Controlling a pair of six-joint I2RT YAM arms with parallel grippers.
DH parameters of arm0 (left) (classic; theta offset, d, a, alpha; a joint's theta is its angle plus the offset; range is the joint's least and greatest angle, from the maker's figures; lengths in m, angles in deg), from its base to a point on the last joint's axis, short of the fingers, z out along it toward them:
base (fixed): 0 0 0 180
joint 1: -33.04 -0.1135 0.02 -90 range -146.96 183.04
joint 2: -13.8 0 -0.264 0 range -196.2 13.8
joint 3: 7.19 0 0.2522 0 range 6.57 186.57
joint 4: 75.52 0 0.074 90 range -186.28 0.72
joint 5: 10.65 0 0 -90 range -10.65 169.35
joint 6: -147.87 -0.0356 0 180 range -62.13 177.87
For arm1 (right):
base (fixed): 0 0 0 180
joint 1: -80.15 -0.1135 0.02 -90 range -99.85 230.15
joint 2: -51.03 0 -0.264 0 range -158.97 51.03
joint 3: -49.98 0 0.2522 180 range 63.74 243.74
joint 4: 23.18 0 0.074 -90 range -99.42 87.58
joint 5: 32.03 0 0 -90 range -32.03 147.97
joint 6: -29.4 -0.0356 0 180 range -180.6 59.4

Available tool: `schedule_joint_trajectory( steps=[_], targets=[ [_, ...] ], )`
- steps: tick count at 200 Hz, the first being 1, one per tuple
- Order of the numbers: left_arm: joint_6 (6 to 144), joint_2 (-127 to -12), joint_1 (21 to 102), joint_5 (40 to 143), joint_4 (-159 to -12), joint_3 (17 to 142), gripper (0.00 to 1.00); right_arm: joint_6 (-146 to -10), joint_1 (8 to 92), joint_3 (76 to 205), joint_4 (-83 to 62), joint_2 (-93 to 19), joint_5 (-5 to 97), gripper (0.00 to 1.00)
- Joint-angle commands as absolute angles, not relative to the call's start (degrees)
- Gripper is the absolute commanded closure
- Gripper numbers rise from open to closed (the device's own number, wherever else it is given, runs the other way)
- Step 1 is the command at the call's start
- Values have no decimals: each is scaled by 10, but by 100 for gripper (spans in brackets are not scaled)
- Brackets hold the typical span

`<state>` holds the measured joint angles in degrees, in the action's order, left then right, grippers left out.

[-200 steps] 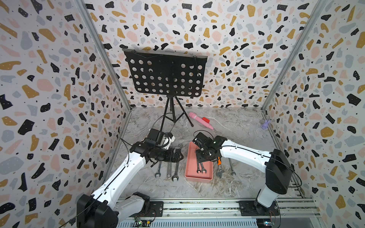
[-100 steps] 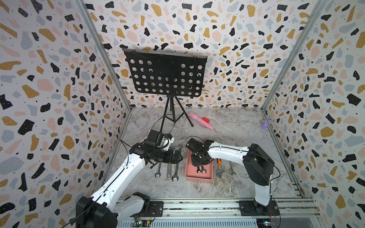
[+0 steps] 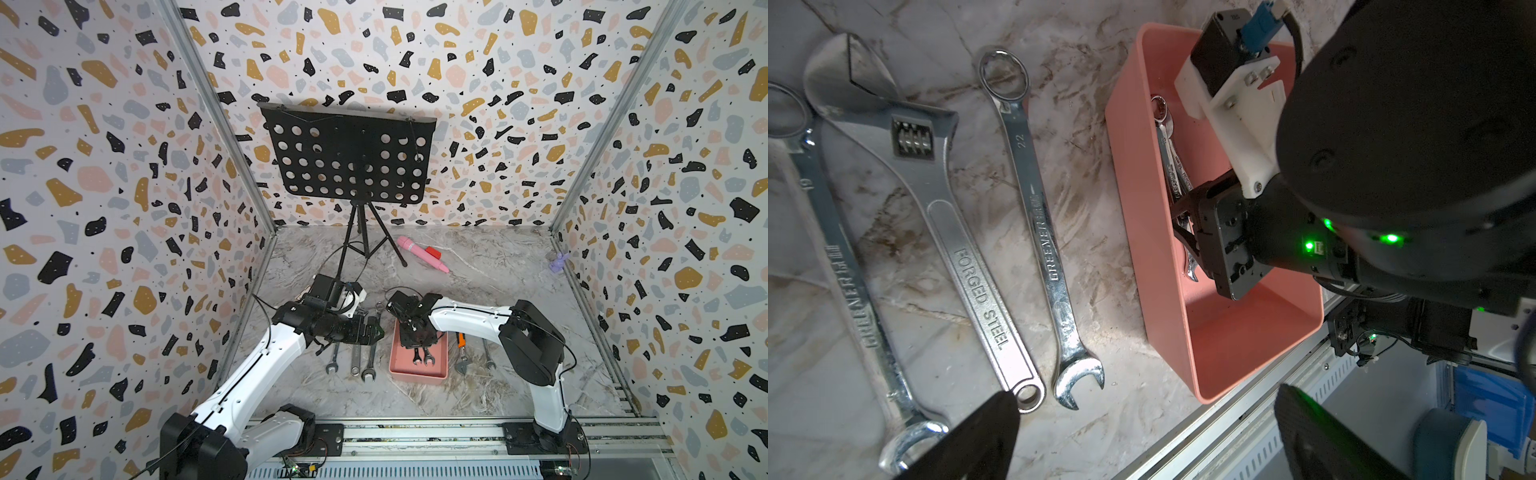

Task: Take out the wrench from the storage box
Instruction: Pick up the wrench from the storage box.

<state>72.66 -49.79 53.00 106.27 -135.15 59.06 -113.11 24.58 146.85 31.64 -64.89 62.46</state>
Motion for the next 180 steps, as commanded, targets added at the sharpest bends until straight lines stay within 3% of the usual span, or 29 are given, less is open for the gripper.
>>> schedule_joint_trajectory(
  steps=[1,42,108,180],
  targets=[
    [724,-494,527,1064,-1342,583,0,-1171,246,1479,383,-678,668,67],
    [723,-497,528,1067,-1339,581,0,-1214,248,1486,392,-710,654,72],
    [722,-502,527,1067,-1333,578,0,-1213,255,1491,384,-716,644,100],
    [719,-510,527,1069,-1334,585,0,-1205,253,1521,414,-622,689,100]
  ],
)
